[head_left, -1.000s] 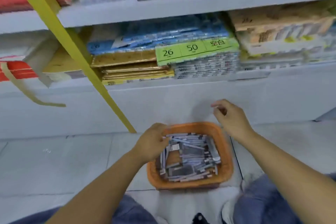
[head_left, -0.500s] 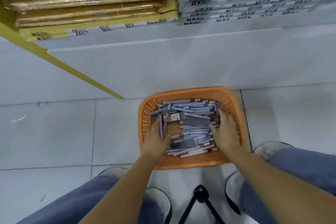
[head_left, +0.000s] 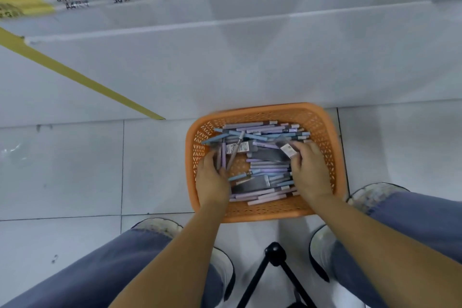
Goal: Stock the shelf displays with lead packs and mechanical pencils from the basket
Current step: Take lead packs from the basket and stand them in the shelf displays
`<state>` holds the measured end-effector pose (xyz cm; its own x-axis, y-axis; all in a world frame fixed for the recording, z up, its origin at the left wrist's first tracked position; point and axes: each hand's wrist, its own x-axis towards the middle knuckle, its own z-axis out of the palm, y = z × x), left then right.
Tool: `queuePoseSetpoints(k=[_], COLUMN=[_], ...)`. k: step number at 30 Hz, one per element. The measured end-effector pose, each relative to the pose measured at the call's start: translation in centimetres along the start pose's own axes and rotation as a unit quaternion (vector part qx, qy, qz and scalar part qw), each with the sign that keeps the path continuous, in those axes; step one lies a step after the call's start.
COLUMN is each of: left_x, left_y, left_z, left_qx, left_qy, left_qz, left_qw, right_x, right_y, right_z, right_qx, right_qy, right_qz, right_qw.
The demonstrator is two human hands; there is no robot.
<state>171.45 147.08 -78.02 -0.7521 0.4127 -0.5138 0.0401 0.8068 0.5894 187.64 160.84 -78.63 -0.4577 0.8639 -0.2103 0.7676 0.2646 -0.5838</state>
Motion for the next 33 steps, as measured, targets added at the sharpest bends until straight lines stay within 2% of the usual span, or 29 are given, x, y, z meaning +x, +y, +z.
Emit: queuePoseSetpoints(k=[3, 9, 13, 18, 22, 27, 33], left_x=[0.4, 1.7, 2.3, 2.1, 2.5, 4.6, 5.9], left_y=[0.0, 0.9, 1.4, 1.2, 1.6, 2.4, 2.7], left_z=[0.3, 0.6, 0.3, -0.8, -1.4, -0.9, 0.1], left_qx=[-0.008, -0.040, -0.041, -0.091, -0.113, 0.004, 0.176], left_qy=[-0.003, -0.041, -0.087, -0.110, -0.147, -0.162, -0.154], left_qz=[-0.008, -0.057, -0.069, -0.099, -0.063, -0.003, 0.091], left_qw=[1.000, 0.997, 0.993, 0.985, 0.981, 0.987, 0.968], right_x=[0.7, 0.9, 1.0, 1.2, 1.3, 1.4, 1.4], right_y=[-0.6, -0.1, -0.1, 0.1, 0.0, 0.2, 0.7], right_z=[1.1, 2.0, 1.9, 1.7, 1.7, 1.5, -0.1], right_qx=[-0.029, -0.139, -0.135, -0.149, -0.124, -0.070, 0.036], right_qy=[-0.074, -0.108, -0.118, -0.174, -0.198, -0.194, -0.247], right_qz=[-0.031, -0.018, 0.000, 0.012, 0.036, 0.063, 0.101], right_qw=[0.996, 0.984, 0.984, 0.973, 0.972, 0.976, 0.963])
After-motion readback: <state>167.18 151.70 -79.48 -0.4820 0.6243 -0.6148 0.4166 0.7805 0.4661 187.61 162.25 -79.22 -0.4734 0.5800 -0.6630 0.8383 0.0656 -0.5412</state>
